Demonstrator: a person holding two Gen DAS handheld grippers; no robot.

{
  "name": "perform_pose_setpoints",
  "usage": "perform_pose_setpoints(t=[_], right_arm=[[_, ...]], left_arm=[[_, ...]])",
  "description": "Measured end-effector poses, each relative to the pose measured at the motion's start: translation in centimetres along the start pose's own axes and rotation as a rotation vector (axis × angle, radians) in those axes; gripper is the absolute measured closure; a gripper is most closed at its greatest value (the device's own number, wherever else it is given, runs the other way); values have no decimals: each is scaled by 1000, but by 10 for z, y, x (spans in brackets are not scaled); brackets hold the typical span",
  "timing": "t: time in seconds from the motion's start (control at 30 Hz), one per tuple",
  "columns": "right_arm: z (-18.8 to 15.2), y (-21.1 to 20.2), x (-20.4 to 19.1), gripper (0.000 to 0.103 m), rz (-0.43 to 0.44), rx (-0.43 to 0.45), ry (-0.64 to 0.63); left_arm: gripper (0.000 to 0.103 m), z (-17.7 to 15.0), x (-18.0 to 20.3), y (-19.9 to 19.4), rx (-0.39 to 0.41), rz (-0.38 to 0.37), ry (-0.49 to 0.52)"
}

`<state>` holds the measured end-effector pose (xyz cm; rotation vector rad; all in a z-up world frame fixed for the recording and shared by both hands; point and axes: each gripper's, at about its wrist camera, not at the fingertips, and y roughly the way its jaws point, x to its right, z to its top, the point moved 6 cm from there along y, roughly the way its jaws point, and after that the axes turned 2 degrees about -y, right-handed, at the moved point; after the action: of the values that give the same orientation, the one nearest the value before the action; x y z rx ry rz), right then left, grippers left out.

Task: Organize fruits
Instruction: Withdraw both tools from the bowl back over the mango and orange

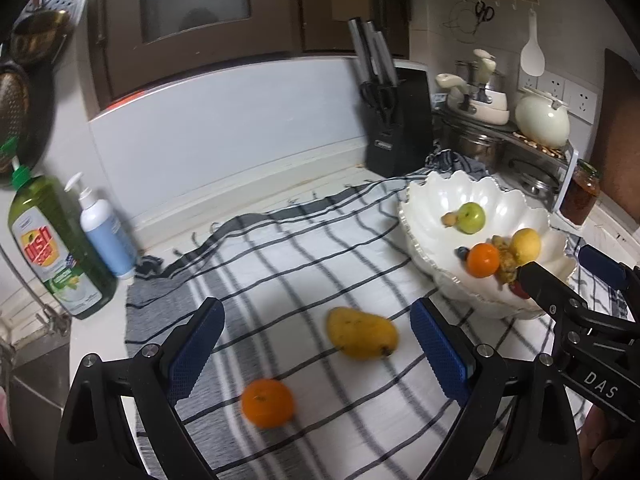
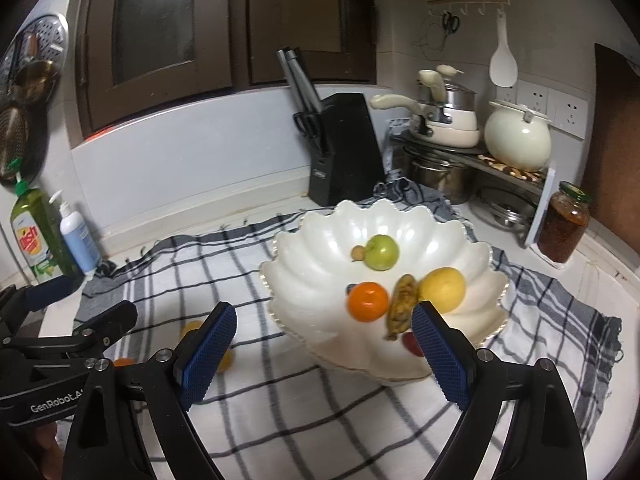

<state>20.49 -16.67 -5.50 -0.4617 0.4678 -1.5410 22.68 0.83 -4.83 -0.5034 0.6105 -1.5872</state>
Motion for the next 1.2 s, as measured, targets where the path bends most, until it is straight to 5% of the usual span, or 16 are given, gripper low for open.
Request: perform_pose_setpoints(t=[1.2], right_arm=[[-63,44,-56,13,31,-145,-56]], left_arm=[[15,-92,-52,58,-208,59,-57]])
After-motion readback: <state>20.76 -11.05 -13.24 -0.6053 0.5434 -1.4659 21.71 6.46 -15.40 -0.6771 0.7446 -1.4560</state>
